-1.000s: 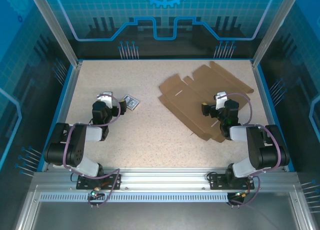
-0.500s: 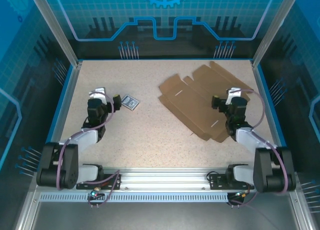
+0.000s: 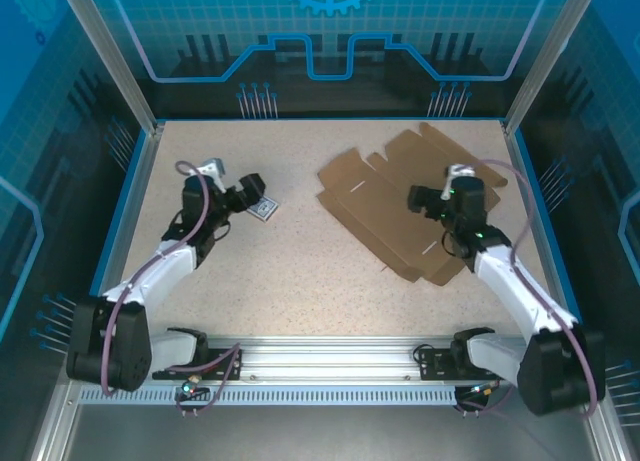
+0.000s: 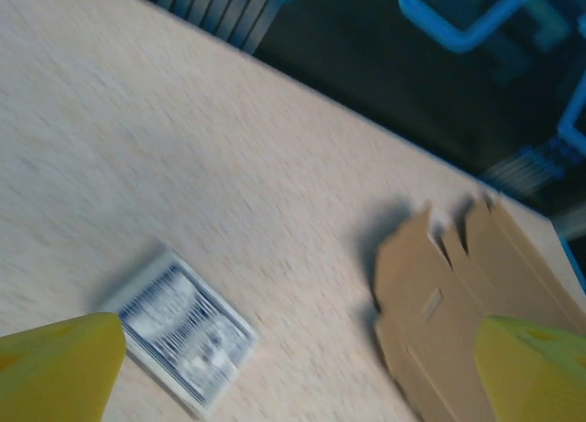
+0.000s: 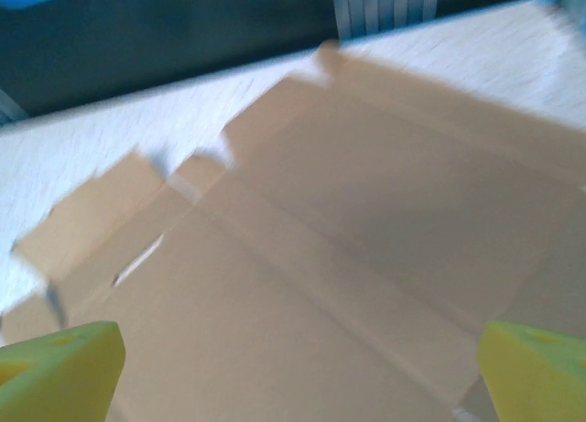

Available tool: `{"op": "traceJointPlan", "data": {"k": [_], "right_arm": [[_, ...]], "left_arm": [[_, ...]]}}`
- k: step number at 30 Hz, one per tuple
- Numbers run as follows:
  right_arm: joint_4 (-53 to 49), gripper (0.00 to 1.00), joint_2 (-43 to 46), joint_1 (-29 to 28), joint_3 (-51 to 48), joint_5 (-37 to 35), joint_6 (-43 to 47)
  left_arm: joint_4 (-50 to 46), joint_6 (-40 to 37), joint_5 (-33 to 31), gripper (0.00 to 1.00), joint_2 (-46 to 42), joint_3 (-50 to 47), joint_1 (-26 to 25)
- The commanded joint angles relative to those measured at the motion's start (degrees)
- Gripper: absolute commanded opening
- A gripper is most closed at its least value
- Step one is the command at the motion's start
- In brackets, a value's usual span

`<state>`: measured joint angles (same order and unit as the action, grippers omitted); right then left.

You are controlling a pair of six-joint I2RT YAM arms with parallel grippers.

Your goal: Fold the paper box

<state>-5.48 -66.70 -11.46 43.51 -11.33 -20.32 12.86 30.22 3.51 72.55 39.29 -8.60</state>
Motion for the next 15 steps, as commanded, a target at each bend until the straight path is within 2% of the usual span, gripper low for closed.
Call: {"op": "traceJointPlan", "data": {"k": [1, 3, 9, 15], "right_arm": [[-10.8, 0.97, -8.7, -6.8, 6.5, -1.2, 4.3], [-12.8, 0.98, -14.1, -9.5, 10.3, -2.1, 6.0], [-13.4, 0.96, -24.5, -10.1, 15.0, 4.8, 5.1], [-13.0, 0.96, -27.6, -9.9, 16.8, 4.7, 5.0]], "left_arm": [[-4.3, 3.4, 3.6, 0.99, 5.2, 4.5, -5.3], [-4.3, 3.1, 3.8, 0.99, 9.1, 6.7, -8.5], [-8.3, 1.2, 4.2, 0.95, 21.8, 16.4, -15.9], [-11.4, -0.5, 3.6, 0.85, 32.2, 24.5, -17.1]]}}
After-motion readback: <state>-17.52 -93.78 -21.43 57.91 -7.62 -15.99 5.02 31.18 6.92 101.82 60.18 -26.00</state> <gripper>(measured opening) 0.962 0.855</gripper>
